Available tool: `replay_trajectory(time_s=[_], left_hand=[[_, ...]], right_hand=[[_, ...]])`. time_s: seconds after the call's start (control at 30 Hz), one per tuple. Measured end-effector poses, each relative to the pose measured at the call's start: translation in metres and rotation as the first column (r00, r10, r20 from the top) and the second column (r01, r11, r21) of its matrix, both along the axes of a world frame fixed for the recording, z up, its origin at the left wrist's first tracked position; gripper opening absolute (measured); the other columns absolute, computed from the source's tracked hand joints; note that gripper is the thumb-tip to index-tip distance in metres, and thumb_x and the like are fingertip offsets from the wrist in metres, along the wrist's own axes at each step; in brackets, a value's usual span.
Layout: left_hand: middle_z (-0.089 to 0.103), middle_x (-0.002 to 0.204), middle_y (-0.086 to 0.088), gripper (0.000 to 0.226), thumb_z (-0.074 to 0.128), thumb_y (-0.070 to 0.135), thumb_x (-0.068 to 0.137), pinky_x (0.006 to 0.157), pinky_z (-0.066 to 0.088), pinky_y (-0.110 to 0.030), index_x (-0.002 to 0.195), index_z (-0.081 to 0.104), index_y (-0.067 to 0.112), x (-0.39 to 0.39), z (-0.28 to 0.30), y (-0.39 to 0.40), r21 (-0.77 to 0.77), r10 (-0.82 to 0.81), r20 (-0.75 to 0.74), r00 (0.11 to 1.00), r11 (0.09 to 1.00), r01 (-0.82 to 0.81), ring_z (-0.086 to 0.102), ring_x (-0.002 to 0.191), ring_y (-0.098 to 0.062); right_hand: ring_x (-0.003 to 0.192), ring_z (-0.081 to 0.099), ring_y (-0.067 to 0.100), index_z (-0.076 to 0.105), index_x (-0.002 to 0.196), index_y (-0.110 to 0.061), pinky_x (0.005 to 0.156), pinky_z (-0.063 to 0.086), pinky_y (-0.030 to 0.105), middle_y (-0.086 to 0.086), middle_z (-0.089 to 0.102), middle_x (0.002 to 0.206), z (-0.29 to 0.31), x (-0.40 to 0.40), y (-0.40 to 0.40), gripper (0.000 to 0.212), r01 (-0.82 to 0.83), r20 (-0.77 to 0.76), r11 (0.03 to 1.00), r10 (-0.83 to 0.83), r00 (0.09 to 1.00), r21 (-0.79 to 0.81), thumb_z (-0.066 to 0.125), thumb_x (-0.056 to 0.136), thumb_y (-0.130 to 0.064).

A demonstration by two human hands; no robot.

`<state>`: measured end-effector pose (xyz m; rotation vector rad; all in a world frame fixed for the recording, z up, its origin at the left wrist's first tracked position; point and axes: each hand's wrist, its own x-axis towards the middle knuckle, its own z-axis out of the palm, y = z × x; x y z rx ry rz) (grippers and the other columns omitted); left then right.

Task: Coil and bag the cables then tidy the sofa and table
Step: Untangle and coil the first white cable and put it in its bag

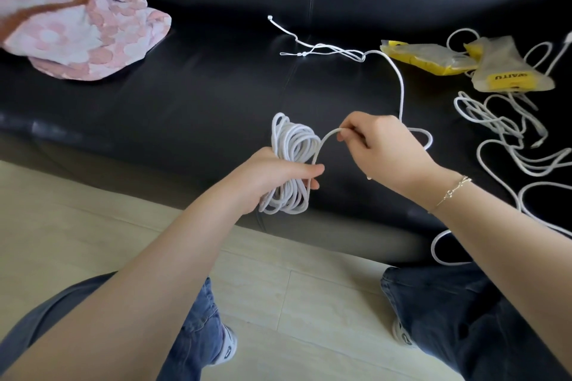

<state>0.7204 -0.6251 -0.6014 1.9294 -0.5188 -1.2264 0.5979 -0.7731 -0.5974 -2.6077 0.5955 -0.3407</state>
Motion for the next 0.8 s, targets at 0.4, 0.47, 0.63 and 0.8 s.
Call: replay_trajectory(time_s=[0.4,0.47,0.63,0.8], left_hand=[[0.065,0.064,-0.004,0.032,0.077,0.039,0.082,0.084,0.058,-0.041,0.085,0.065,0.009,-0.001,-0.005,-0.004,0.02,0.149,-0.043,0.988,0.989,-0.148,0.072,0.073,-0.023],[0.06,0.061,-0.001,0.035,0.074,0.044,0.083,0.086,0.058,-0.041,0.078,0.061,0.011,0.002,-0.004,-0.004,0.006,0.216,-0.117,0.969,0.976,-0.216,0.068,0.067,-0.024],[0.056,0.07,0.002,0.026,0.073,0.035,0.087,0.093,0.052,-0.031,0.08,0.06,0.013,0.013,0.004,-0.004,-0.057,0.535,-0.498,0.682,0.765,-0.642,0.055,0.059,-0.01],[0.059,0.074,0.003,0.017,0.077,0.024,0.083,0.058,0.057,-0.025,0.09,0.067,0.012,0.014,0.003,0.001,-0.059,0.432,-0.662,0.613,0.785,-0.617,0.064,0.059,-0.008]], right_hand=[[0.044,0.04,0.006,0.061,0.089,-0.015,0.044,0.022,0.02,-0.012,0.041,0.052,0.012,-0.008,0.002,0.02,-0.026,0.117,0.966,0.058,0.991,-0.258,0.053,0.099,-0.03],[0.047,0.043,0.01,0.058,0.08,-0.017,0.046,0.024,0.021,-0.008,0.045,0.053,0.013,-0.01,-0.006,0.031,0.016,0.079,0.962,0.006,0.997,-0.274,0.051,0.097,-0.042],[0.052,0.049,0.016,0.059,0.074,-0.014,0.048,0.032,0.024,-0.005,0.05,0.053,0.021,-0.017,-0.023,0.034,0.016,0.088,0.983,0.0,0.996,-0.184,0.052,0.097,-0.039],[0.051,0.045,0.007,0.059,0.088,-0.015,0.052,0.032,0.029,-0.01,0.046,0.056,0.014,-0.015,-0.015,0.014,-0.127,0.034,0.984,0.133,0.991,-0.124,0.049,0.098,-0.016]])
